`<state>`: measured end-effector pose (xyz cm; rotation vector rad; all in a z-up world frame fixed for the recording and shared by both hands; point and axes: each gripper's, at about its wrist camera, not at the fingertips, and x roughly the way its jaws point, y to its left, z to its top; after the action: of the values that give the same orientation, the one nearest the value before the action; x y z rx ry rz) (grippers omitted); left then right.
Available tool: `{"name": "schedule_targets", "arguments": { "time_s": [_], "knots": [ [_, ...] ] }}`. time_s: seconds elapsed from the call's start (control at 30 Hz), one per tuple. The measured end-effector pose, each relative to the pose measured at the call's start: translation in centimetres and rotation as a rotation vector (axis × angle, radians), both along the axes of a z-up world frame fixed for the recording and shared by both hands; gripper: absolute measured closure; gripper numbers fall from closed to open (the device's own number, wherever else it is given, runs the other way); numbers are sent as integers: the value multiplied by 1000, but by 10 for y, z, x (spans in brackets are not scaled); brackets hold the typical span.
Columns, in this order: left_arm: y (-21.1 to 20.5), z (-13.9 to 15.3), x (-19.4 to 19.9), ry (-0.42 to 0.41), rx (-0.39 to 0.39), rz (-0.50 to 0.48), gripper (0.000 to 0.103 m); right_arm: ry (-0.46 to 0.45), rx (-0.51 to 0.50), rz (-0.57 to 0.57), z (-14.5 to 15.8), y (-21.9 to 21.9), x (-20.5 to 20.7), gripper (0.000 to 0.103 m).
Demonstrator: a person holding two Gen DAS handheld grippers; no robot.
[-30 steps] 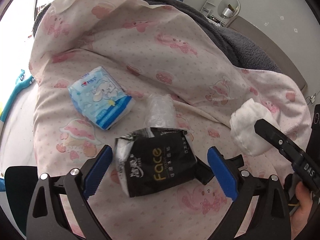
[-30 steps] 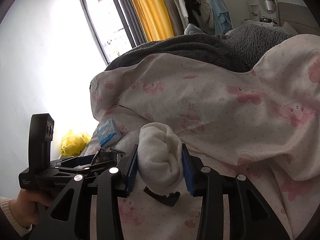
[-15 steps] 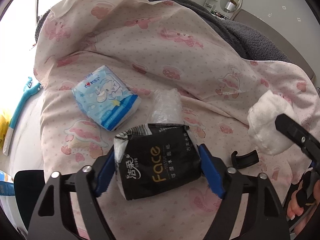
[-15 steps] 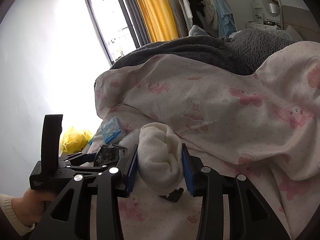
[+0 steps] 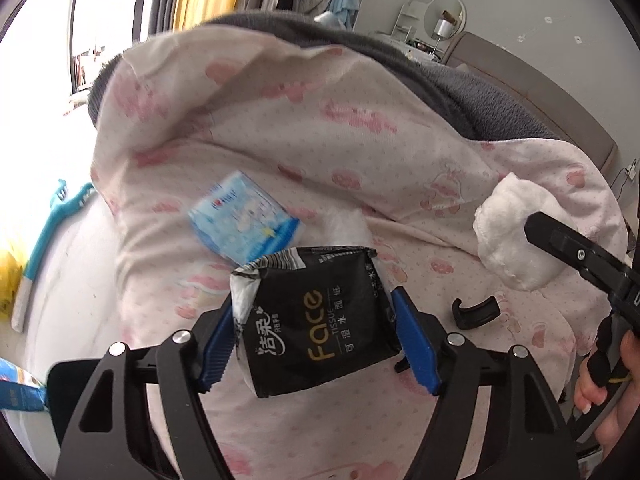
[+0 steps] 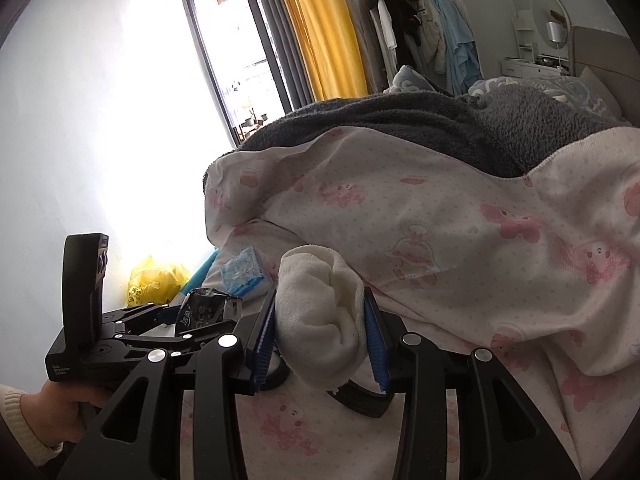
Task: Collect trash
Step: 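Lift both held items and carry them over the teal bin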
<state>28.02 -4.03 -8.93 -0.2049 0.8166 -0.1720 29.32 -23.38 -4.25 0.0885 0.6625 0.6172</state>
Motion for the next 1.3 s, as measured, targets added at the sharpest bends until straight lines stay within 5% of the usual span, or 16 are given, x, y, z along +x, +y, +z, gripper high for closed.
{"name": "schedule_targets", "arguments": {
  "time_s": [0.23, 0.77, 1.3],
  "knots": [
    [24, 4, -9, 5, 51, 22, 28, -19, 2, 31, 9, 27, -5, 62],
    [110, -14, -32, 122, 30, 137, 28, -56, 7, 145, 24, 110, -20, 62],
    [187, -60, -55, 296, 14, 180, 28, -54, -61, 294, 17, 206, -49, 62]
  ]
}}
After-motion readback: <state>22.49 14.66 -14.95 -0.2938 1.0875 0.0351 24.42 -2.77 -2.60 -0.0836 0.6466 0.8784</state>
